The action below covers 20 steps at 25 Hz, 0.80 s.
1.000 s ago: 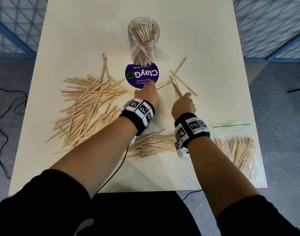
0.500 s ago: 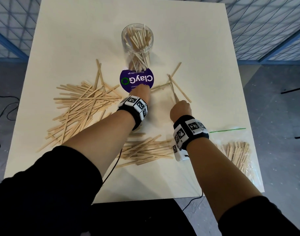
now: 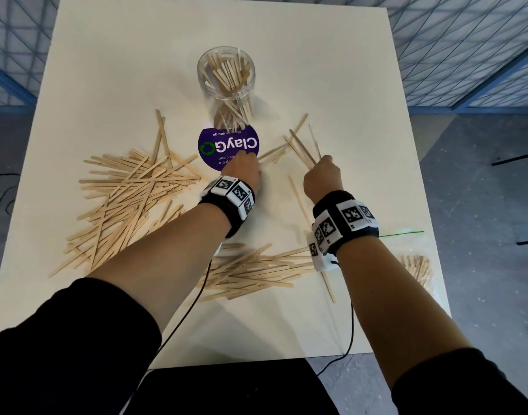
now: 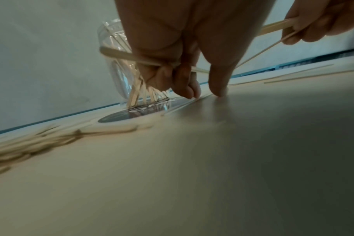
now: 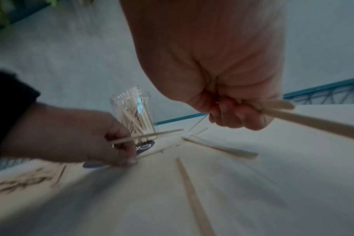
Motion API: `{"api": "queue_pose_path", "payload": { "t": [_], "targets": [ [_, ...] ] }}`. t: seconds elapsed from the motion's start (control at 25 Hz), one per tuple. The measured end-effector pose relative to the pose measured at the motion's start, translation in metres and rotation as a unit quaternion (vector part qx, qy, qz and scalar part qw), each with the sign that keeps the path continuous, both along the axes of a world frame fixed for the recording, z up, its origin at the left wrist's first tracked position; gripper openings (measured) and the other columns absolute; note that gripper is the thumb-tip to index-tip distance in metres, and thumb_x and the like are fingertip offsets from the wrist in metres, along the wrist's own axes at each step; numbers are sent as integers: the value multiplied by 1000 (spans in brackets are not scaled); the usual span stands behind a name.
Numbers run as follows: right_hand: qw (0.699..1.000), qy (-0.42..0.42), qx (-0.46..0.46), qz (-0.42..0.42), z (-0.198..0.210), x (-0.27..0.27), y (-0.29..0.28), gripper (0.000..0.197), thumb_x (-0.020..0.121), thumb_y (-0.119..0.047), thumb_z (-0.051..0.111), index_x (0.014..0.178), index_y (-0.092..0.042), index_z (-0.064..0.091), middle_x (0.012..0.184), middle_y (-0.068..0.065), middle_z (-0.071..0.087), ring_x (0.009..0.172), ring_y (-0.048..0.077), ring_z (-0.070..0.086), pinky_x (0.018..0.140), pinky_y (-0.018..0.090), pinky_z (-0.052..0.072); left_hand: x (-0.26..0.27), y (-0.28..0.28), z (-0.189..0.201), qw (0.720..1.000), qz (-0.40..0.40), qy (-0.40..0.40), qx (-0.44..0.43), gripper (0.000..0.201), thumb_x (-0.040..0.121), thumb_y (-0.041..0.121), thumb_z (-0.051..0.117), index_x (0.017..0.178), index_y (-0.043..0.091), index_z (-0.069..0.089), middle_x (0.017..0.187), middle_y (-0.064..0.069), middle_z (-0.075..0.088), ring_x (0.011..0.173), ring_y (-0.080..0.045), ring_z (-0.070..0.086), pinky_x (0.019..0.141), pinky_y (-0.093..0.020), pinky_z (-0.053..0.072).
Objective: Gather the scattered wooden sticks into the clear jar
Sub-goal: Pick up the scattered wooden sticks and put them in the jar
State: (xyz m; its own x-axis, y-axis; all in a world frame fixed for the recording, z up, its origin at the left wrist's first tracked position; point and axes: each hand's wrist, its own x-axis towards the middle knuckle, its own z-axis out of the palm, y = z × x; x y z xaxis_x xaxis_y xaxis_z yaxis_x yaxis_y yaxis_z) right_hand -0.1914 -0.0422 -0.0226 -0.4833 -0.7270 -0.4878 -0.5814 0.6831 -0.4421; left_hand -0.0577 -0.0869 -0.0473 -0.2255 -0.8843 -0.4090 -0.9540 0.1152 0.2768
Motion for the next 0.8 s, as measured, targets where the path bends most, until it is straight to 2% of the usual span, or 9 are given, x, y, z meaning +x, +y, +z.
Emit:
{"api": "queue_pose_path", "payload": {
  "t": [0.16,0.2,0.28,0.36,0.44,0.56,0.68,0.72,0.8],
  "targets": [
    [998,14,45,39,-12,7,10,35,97,-24,42,120,2,43,126,20,55,114,35,55,89,38,46,-10,-3,5,998,-17,-64,20,31,93,-2,39,118,-4,57,122,-19,59,113,-34,58,90,-38,48],
    [997,29,41,53,-15,8,12,33,98,-24,39,118,1,47,124,19,57,113,35,56,89,38,46,-13,-2,5,997,-15,-66,22,31,92,-2,40,119,-4,55,123,-19,57,114,-34,57,91,-38,48],
    [996,46,31,69,-18,8,13,27,96,-11,35,115,0,52,121,17,59,111,33,57,87,35,46,-13,-2,3,998,10,-54,20,29,92,0,41,119,-4,53,124,-19,56,116,-34,54,93,-39,46],
    [998,34,13,44,-16,4,13,29,92,0,34,115,-1,52,120,17,59,109,33,58,82,32,46,-13,-6,3,998,54,-28,24,30,91,3,41,120,-1,48,125,-20,55,119,-36,51,95,-42,44],
    [1000,-7,-18,7,-14,1,14,32,89,4,32,117,1,48,121,19,57,108,35,58,83,35,48,-15,-11,6,995,85,10,41,34,90,4,41,124,2,41,127,-19,54,120,-37,50,98,-46,42],
    [1000,-18,-5,7,-13,3,19,29,89,1,36,117,3,45,122,22,56,109,37,57,85,37,48,-25,-17,17,991,89,76,62,37,91,-2,38,128,2,37,129,-19,52,120,-34,51,98,-41,42],
    [998,7,40,54,-19,6,24,29,89,-11,54,114,3,49,118,18,59,107,34,59,75,31,44,-34,-21,24,985,114,115,59,35,94,2,36,129,1,38,130,-20,52,121,-33,50,93,-37,42],
    [995,19,54,76,-22,7,25,26,88,-11,56,111,2,52,115,17,61,105,32,61,72,29,44,-36,-22,24,985,118,118,50,32,96,6,35,128,-1,40,129,-21,53,120,-33,50,92,-38,41],
    [990,48,76,111,-25,9,24,19,89,-4,52,106,1,57,111,16,64,102,30,64,74,27,48,-38,-24,22,982,130,134,39,31,98,11,32,121,-3,46,124,-21,56,117,-33,52,93,-38,42]
  ]
}}
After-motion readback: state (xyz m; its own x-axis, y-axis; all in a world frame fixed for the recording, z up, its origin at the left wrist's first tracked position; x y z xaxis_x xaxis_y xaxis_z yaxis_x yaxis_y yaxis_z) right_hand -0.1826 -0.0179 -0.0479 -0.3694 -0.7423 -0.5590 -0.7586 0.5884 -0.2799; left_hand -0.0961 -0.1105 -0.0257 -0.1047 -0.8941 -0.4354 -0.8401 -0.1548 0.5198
